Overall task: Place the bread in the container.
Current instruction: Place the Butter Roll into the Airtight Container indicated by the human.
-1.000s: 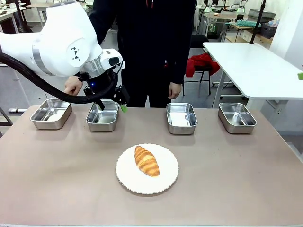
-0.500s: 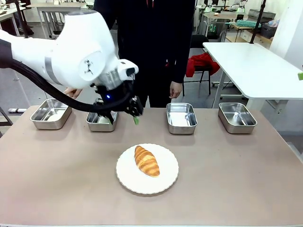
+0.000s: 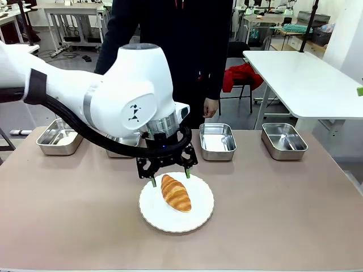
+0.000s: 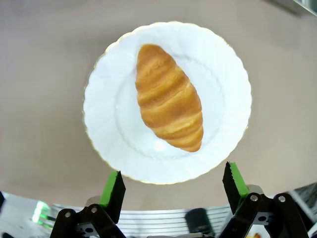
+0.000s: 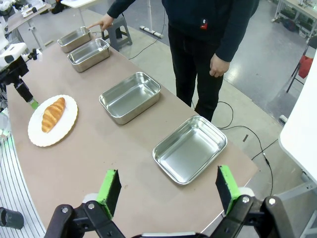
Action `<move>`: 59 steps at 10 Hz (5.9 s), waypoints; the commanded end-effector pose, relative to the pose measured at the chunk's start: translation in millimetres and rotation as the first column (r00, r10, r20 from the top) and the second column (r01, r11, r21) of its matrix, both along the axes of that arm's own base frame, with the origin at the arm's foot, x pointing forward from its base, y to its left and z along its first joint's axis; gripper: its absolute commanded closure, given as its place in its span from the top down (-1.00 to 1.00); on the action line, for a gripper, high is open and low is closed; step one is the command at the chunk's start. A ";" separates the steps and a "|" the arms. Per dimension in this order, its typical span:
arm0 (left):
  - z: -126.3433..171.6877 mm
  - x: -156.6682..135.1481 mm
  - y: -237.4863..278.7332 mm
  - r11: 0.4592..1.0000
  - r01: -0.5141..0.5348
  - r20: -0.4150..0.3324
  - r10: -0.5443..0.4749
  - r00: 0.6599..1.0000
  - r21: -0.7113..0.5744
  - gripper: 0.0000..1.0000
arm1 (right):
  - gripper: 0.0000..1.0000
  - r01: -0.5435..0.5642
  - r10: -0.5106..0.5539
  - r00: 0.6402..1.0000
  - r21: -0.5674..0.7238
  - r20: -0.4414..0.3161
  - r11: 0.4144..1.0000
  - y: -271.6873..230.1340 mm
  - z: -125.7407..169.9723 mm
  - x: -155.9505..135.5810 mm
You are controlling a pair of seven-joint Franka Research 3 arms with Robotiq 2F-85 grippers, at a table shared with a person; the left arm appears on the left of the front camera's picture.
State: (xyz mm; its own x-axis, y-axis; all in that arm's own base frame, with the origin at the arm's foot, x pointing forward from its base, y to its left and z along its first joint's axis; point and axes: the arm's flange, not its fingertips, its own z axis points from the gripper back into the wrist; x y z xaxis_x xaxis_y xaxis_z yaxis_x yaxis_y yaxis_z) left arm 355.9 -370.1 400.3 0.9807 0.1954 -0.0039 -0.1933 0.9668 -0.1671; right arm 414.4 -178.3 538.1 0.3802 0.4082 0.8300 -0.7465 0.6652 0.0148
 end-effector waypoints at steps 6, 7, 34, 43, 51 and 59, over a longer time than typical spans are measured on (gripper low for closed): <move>-48.5 22.7 -24.1 0.982 -0.190 -0.059 0.190 0.980 -0.004 1.00 | 1.00 -0.002 0.002 1.000 0.004 0.004 1.000 1.1 0.7 -0.6; -52.2 23.6 -22.7 0.980 -0.196 -0.072 0.197 0.978 0.016 1.00 | 1.00 -0.002 0.002 1.000 0.004 0.004 1.000 1.1 0.7 -0.6; 24.5 94.5 97.1 0.992 0.097 -0.031 -0.094 0.995 0.077 0.17 | 1.00 -0.002 0.002 1.000 0.004 0.004 1.000 1.1 0.7 -0.6; 42.6 166.9 230.7 0.958 0.251 -0.024 -0.251 0.968 0.136 0.17 | 1.00 -0.002 0.002 1.000 0.004 0.004 1.000 1.1 0.7 -0.6; 24.0 251.8 377.7 0.876 0.458 -0.006 -0.462 0.887 0.149 0.17 | 1.00 -0.002 0.002 1.000 0.004 0.004 1.000 1.1 0.7 -0.6; -10.5 298.5 409.9 0.843 0.515 0.057 -0.528 0.847 0.157 0.17 | 1.00 -0.002 0.002 1.000 0.004 0.004 1.000 1.1 0.7 -0.6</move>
State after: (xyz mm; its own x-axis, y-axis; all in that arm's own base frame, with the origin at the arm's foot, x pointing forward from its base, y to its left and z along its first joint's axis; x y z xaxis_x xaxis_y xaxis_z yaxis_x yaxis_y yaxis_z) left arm 650.4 34.4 387.2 0.9407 -0.3335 0.0614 0.3349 0.9422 -0.0126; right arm 415.2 -178.2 537.0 0.3832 0.4095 0.8279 -0.7463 0.6654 0.0164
